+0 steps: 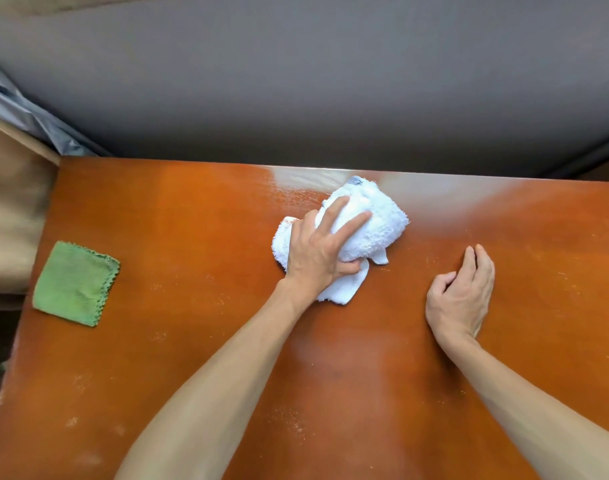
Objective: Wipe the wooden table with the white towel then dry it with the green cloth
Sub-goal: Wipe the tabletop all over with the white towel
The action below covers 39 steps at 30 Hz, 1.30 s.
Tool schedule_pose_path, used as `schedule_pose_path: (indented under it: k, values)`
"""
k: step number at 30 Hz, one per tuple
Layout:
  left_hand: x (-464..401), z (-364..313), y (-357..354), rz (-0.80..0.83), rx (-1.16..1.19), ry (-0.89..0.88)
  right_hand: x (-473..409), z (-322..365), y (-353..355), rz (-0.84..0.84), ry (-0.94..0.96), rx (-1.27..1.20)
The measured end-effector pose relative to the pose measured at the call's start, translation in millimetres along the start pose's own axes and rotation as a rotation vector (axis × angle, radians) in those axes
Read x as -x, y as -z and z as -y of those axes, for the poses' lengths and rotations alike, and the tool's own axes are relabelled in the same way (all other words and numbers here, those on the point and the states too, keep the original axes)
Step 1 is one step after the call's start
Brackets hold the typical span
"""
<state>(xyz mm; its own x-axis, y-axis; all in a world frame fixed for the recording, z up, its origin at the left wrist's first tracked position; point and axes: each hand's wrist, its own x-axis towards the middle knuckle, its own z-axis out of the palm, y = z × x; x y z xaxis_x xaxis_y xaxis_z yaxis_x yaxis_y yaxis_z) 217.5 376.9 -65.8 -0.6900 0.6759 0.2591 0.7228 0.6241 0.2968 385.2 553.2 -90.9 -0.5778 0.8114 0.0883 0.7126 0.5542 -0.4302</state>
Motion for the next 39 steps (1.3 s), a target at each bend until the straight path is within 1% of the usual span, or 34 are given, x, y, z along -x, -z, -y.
schedule_pose_path:
  k: [4, 6, 9, 12, 15, 20, 22, 24, 26, 28, 32, 36, 39]
  values:
    - [-17.1, 25.8, 7.1, -0.009, -0.089, 0.281, -1.0, -4.1, 0.6, 0.009, 0.002, -0.006]
    - [-29.1, 34.2, 9.3, -0.007, -0.125, 0.394, -2.0, -5.5, 1.1, 0.006, -0.007, -0.007]
    - [-36.3, 27.9, 6.5, 0.037, -0.174, 0.48, -1.7, -5.6, 0.8, 0.014, -0.007, 0.0]
    - [-36.9, 11.3, 1.4, 0.043, -0.183, 0.546, -0.4, -5.4, -0.9, 0.021, -0.007, 0.005]
    - [-27.3, -17.3, -4.6, 0.042, -0.159, 0.501, -1.0, -4.6, -0.9, 0.026, -0.007, -0.027]
    - [13.9, -103.1, -25.0, 0.011, -0.116, 0.349, -1.2, -5.3, 0.0, 0.021, -0.017, -0.113]
    - [28.8, -127.0, -29.2, 0.014, -0.115, 0.291, -1.9, -8.1, 3.2, 0.066, -0.015, -0.192]
    - [38.1, -133.0, -28.6, 0.027, -0.104, 0.266, -3.0, -13.7, 14.4, 0.163, 0.006, -0.298]
    - [37.0, -123.3, -25.2, 0.045, -0.074, 0.275, -8.1, -27.0, 30.8, 0.24, 0.094, -0.337]
    - [26.7, -106.0, -19.7, 0.066, -0.069, 0.305, -16.0, -47.5, 50.1, 0.241, 0.196, -0.299]
    - [0.5, -56.2, -1.9, 0.064, -0.069, 0.448, -26.8, -103.7, 77.5, 0.259, 0.337, -0.168]
    - [-9.0, -7.4, 16.9, 0.031, -0.119, 0.594, -27.9, -153.1, 79.5, 0.282, 0.383, -0.057]
    - [-8.3, 8.2, 24.7, -0.011, -0.149, 0.754, -29.2, -164.0, 72.7, 0.248, 0.413, -0.035]
